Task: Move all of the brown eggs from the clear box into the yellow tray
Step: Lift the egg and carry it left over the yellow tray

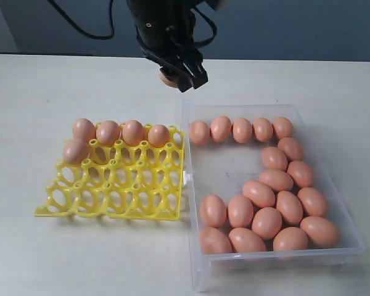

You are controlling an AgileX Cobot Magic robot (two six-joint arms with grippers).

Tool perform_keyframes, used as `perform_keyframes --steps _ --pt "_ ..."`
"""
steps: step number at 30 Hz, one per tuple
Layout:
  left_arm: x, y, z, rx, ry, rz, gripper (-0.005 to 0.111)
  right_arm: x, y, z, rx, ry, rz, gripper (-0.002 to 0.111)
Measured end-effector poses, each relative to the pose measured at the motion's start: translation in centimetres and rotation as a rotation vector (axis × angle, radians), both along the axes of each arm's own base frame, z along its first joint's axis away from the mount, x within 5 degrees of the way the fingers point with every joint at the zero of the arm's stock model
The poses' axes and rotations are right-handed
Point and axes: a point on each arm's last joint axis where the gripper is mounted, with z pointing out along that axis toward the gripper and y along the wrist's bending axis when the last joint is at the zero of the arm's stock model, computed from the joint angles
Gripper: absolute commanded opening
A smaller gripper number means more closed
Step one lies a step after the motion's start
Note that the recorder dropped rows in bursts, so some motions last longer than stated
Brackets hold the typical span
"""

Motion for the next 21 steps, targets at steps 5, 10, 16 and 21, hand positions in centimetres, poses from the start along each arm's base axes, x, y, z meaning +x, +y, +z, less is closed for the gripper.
perform_keyframes --steps 5,10,16,21 --pt "-0.2 2.1 -2.1 -0.014 0.113 0.105 0.0 0.0 0.0 0.0 0.0 0.0 0.0 -0.001" --pt "-0.3 4.5 -5.2 0.052 0.206 0.181 0.0 0.0 0.0 0.0 0.0 0.0 0.0 -0.001" --pt "-0.5 6.2 -7.9 -0.058 0.216 0.265 0.0 0.0 0.0 0.0 0.0 0.0 0.0 -0.001" --pt "-0.9 6.3 -7.9 -0.264 -0.01 0.292 0.0 0.0 0.0 0.0 0.0 0.0 0.0 -0.001"
